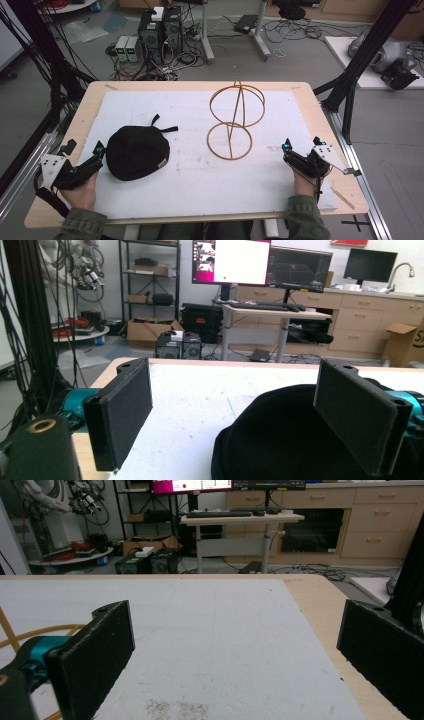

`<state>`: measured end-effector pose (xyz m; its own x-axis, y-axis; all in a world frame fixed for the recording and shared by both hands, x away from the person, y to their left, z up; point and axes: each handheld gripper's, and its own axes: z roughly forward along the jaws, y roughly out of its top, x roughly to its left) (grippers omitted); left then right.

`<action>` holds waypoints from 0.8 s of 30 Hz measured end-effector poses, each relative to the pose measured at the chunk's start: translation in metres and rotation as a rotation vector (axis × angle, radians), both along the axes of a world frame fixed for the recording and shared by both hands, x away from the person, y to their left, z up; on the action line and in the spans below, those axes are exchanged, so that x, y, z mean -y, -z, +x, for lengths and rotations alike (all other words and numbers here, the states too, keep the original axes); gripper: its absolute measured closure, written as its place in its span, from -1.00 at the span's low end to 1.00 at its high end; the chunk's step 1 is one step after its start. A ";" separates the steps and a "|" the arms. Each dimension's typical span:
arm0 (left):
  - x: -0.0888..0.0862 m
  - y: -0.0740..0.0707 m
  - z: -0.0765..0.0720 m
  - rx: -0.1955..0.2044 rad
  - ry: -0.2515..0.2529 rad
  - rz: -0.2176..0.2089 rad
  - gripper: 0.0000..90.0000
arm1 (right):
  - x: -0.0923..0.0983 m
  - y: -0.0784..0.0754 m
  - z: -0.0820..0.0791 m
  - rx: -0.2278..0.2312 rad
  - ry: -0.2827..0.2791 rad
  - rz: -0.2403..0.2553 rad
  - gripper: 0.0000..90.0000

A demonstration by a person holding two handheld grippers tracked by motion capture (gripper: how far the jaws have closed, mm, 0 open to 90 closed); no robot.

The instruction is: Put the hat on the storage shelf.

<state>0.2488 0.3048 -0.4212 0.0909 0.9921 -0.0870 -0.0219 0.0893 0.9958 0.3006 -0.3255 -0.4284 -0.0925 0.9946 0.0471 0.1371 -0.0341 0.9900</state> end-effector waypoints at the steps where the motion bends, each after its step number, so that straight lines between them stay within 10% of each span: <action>1: 0.000 0.000 0.000 0.001 0.001 -0.002 -0.65 | 0.000 0.000 0.000 0.001 0.002 0.006 -0.98; 24: -0.003 0.000 -0.001 0.019 0.004 -0.052 -0.66 | 0.003 0.000 0.000 0.002 0.007 0.003 -0.98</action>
